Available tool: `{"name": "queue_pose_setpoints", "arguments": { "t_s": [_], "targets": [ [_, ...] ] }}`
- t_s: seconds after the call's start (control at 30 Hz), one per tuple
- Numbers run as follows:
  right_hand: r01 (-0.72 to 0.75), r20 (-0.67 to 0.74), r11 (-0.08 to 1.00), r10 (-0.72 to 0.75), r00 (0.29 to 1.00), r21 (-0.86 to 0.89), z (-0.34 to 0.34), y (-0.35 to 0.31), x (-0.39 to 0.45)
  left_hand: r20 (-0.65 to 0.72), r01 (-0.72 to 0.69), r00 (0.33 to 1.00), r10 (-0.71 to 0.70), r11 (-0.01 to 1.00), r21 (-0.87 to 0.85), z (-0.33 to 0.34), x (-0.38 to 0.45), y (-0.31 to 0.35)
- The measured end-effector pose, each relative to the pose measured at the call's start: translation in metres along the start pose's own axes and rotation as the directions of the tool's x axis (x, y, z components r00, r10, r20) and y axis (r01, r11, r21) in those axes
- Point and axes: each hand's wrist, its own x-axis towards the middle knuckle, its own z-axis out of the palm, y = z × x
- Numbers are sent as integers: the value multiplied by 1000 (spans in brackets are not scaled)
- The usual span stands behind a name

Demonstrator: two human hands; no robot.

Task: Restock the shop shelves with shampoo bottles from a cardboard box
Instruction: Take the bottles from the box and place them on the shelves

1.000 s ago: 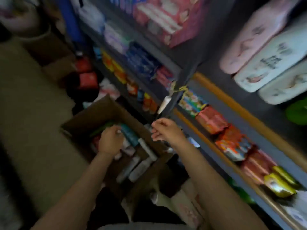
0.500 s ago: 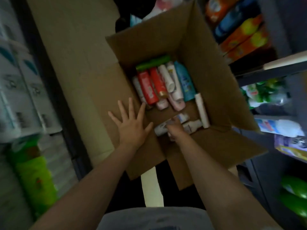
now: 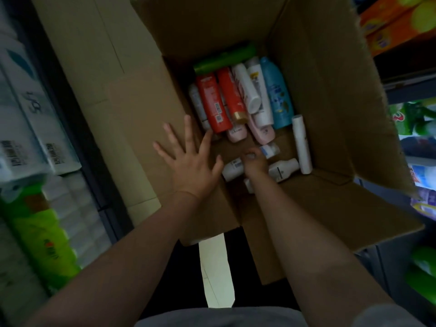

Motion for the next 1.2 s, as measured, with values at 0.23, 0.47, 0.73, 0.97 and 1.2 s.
{"name": "queue_pose_setpoints", "arguments": {
  "t_s": [0.23, 0.47, 0.73, 0.97, 1.2],
  "targets": [
    [113, 162, 968, -151, 975, 224, -60, -29, -74, 76, 67, 995, -59, 992, -104, -30, 1, 12],
    [556, 94, 791, -593, 800, 255, -157, -97, -204, 361, 367, 927, 100, -45, -929, -179, -4, 111],
    [884, -408, 298, -802, 436, 360, -325, -155, -382, -63, 131, 902, 426, -412, -902, -414, -57, 198],
    [965, -455, 165, -857, 242, 203, -437, -143, -506, -420, -185, 601, 680, -392, -901, -563, -159, 290],
    [979, -676, 173, -734, 57, -106, -532, -98, -581, -510, -458, 296, 808, -348, -818, -609, -231, 387]
  ]
}}
